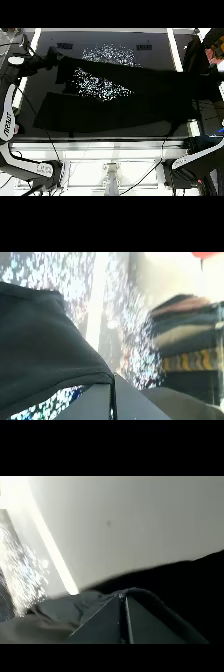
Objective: Fold the clothes and pants, and hang the long-sleeved shirts on hangers.
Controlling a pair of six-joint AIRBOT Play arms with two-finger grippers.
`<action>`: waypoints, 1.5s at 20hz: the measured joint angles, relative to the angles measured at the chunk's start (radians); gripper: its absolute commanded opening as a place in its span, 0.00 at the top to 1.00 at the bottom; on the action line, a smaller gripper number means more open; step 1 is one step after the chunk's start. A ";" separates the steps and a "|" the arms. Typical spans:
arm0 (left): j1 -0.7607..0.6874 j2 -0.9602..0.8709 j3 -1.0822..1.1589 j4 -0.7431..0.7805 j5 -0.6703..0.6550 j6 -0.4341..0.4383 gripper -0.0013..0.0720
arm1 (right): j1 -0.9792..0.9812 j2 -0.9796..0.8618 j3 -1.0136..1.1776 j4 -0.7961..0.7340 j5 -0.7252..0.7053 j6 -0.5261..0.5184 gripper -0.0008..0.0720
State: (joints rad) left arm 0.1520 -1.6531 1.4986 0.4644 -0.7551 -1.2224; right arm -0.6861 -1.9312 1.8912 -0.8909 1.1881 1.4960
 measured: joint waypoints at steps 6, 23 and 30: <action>-0.053 -0.007 -0.013 0.286 -0.135 -0.044 0.98 | 0.000 0.000 0.060 -0.153 0.031 0.106 0.97; -0.060 0.016 -0.060 0.554 -0.177 -0.187 0.33 | 0.015 -0.001 0.126 -0.215 0.000 0.141 0.25; 0.087 0.060 -0.056 0.548 -0.286 -0.188 0.98 | 0.016 0.004 0.155 -0.218 0.124 0.106 0.97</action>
State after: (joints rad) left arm 0.2390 -1.5936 1.4422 1.0122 -1.0409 -1.4105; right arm -0.6704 -1.9274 2.0464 -1.1088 1.3121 1.6024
